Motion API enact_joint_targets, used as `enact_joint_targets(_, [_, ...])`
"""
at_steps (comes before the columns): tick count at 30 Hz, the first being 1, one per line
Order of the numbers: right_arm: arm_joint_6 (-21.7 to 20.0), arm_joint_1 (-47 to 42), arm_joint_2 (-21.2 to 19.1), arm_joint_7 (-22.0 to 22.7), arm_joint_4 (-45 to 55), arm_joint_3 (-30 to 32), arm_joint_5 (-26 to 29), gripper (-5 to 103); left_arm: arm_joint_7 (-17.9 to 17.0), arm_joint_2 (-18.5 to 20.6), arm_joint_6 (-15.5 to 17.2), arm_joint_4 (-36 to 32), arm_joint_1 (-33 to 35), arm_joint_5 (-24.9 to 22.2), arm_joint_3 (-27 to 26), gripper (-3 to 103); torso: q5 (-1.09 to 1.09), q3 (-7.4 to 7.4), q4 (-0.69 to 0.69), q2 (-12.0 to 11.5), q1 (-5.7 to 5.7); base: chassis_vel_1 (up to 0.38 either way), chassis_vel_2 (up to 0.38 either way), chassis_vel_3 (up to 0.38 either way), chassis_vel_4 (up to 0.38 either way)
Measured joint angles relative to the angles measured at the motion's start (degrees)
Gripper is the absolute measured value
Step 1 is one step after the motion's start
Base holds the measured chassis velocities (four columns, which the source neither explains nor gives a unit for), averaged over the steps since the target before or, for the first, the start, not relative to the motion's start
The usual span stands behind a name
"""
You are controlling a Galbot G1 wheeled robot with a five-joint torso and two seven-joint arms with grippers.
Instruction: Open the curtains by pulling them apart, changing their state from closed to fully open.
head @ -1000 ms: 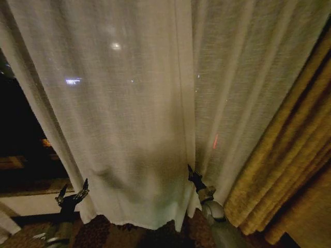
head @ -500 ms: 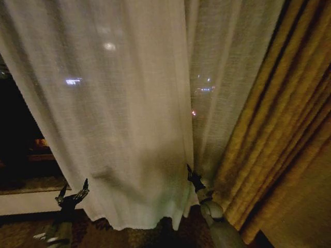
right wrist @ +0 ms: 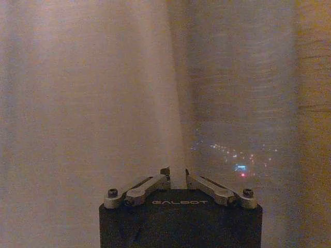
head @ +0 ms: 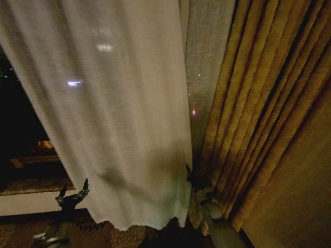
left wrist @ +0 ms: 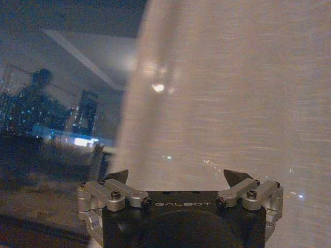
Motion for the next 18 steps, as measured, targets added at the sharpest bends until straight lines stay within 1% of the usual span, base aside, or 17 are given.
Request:
enact_joint_targets(4, [-0.3,0.4,-0.3,0.6,-0.6,-0.5,-0.6,0,0.0,0.0,0.0,0.0,0.0,0.0,0.0,100,0.07,0.0,0.0,0.0,0.0,0.05,0.054,-0.047,-0.051])
enact_joint_targets(8, [-2.0,2.5,-1.2,5.4,-3.2,-0.5,-1.3,0,0.0,0.0,0.0,0.0,0.0,0.0,0.0,100,0.08,0.0,-0.01,0.0,0.0,0.014,0.002,-0.009,-0.012])
enact_joint_targets(9, [-2.0,2.5,-1.2,5.4,-3.2,-0.5,-1.3,0,0.0,0.0,0.0,0.0,0.0,0.0,0.0,100,0.08,0.0,-0.01,0.0,0.0,0.0,0.0,0.0,0.0])
enact_joint_targets(11, [-2.6,3.5,-1.7,7.5,-4.5,0.0,-1.6,0,0.0,0.0,0.0,0.0,0.0,0.0,0.0,100,0.1,0.0,-0.02,0.0,0.0,0.0,0.0,0.0,0.0])
enact_joint_targets(12, [-3.3,4.5,-2.4,10.5,-6.0,0.8,-2.6,0,0.0,0.0,0.0,0.0,0.0,0.0,0.0,100,0.08,0.0,-0.01,0.0,0.0,0.0,0.0,0.0,0.0])
enact_joint_targets(13, [-3.6,5.0,-2.7,12.0,-6.9,1.2,-3.0,0,0.0,0.0,0.0,0.0,0.0,0.0,0.0,100,0.07,0.0,-0.01,0.0,0.0,0.0,0.0,0.0,0.0])
enact_joint_targets(14, [-3.6,5.0,-2.7,12.0,-6.9,1.2,-3.0,0,0.0,0.0,0.0,0.0,0.0,0.0,0.0,100,0.07,0.0,-0.01,0.0,0.0,0.0,0.0,0.0,0.0])
enact_joint_targets(16, [-3.9,5.6,-3.3,14.4,-7.9,1.8,-3.1,0,0.0,0.0,0.0,0.0,0.0,0.0,0.0,100,0.07,0.0,-0.01,0.0,0.0,0.0,0.0,0.0,0.0])
enact_joint_targets(17, [-3.9,5.6,-3.3,14.4,-7.9,1.8,-3.1,0,0.0,0.0,0.0,0.0,0.0,0.0,0.0,100,0.07,0.0,-0.01,0.0,0.0,0.0,0.0,0.0,0.0])
enact_joint_targets(18, [-4.5,5.9,-3.7,16.0,-8.3,2.4,-3.0,0,0.0,0.0,0.0,0.0,0.0,0.0,0.0,100,0.06,0.0,-0.01,0.0,0.0,0.0,0.0,0.0,0.0])
